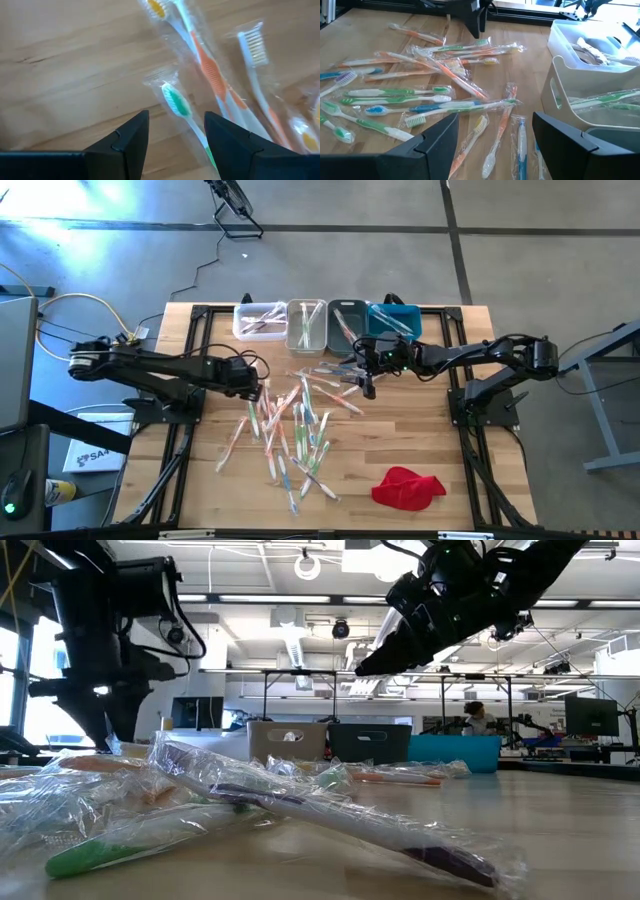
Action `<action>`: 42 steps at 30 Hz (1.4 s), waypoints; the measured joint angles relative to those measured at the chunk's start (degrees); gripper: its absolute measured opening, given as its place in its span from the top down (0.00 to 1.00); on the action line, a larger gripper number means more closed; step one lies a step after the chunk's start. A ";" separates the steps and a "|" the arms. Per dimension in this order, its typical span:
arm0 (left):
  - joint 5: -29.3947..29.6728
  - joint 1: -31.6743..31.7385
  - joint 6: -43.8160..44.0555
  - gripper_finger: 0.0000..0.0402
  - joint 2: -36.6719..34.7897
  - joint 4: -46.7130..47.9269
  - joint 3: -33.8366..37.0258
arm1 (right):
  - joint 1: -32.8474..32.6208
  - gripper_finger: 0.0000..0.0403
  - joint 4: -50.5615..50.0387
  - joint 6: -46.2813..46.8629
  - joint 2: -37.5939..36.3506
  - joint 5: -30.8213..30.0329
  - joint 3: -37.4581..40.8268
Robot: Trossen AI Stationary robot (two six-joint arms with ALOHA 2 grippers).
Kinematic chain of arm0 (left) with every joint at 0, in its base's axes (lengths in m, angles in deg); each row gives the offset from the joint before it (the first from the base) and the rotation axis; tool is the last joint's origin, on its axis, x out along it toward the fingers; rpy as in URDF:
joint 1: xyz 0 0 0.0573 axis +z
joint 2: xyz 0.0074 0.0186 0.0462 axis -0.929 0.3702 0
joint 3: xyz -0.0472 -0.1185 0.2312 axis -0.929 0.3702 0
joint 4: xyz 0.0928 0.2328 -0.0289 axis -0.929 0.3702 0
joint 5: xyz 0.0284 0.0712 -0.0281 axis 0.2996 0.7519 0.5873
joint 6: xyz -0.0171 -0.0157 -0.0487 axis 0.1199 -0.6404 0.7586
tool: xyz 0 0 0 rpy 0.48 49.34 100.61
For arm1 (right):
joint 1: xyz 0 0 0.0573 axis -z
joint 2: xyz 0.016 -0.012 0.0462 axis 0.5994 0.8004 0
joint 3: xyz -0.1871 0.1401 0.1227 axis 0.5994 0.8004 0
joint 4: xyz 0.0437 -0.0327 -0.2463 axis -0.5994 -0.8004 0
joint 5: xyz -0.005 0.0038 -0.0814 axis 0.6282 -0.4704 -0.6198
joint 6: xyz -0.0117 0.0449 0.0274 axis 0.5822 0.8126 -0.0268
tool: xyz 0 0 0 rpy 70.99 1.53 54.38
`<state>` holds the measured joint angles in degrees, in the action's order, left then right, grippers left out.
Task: Pick & Place Toothbrushes
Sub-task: Put the green toothbrush into the gray bin
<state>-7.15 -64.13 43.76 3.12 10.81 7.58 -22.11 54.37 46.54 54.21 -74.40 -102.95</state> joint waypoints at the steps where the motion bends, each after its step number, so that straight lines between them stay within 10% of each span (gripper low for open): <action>1: 0.00 0.00 0.54 0.54 0.75 -0.03 0.00 | 0.00 0.39 0.00 0.00 0.00 0.00 0.00; 42: -1.32 0.00 1.90 0.54 11.03 -6.68 0.01 | 0.00 0.39 -0.09 0.00 0.00 0.00 0.00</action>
<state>-8.47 -64.13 45.66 14.15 4.13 7.59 -22.11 54.28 46.54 54.21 -74.40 -102.95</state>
